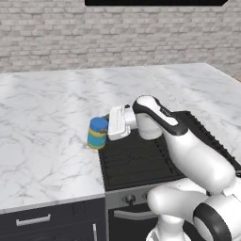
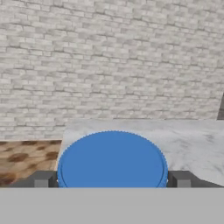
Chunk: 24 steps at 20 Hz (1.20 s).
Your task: Collect the turmeric, mayonnaise, and shaker from the cabinet and place them next to the stove.
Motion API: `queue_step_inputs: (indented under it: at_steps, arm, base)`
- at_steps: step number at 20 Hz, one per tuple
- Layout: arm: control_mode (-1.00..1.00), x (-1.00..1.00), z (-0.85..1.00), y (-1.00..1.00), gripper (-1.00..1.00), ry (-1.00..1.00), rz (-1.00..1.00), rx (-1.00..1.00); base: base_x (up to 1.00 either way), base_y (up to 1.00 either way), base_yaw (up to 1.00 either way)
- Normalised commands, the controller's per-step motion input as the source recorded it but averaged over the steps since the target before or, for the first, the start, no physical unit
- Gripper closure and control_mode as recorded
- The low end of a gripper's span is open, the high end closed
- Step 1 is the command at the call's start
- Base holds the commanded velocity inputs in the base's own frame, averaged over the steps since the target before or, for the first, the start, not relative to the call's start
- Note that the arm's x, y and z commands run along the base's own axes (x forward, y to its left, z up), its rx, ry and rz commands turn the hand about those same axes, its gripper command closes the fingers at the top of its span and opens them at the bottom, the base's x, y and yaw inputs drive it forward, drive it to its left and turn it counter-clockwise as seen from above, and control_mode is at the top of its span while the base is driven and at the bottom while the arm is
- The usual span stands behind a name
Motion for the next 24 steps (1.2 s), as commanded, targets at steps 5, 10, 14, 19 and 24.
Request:
queue_step_inputs:
  at_steps: [5, 10, 14, 19, 24]
  arm:
    - [-1.0, 0.26, -0.41, 0.23, 1.0, 0.0, 0.01, 0.0]
    - [-1.0, 0.07, -0.32, 0.15, 1.0, 0.0, 0.0, -0.04]
    - [-1.0, 0.0, -0.27, 0.17, 1.0, -0.02, 0.0, -0.09]
    - [-1.0, 0.0, -0.24, 0.15, 1.0, -0.01, -0.01, -0.11]
    - [-1.0, 0.03, -0.27, 0.07, 1.0, 0.0, 0.0, -0.06]
  base:
    - [0.0, 0.0, 0.0]
    - [0.0, 0.0, 0.0]
    - [0.0, 0.0, 0.0]
    - [0.0, 0.0, 0.0]
    - [0.0, 0.0, 0.0]
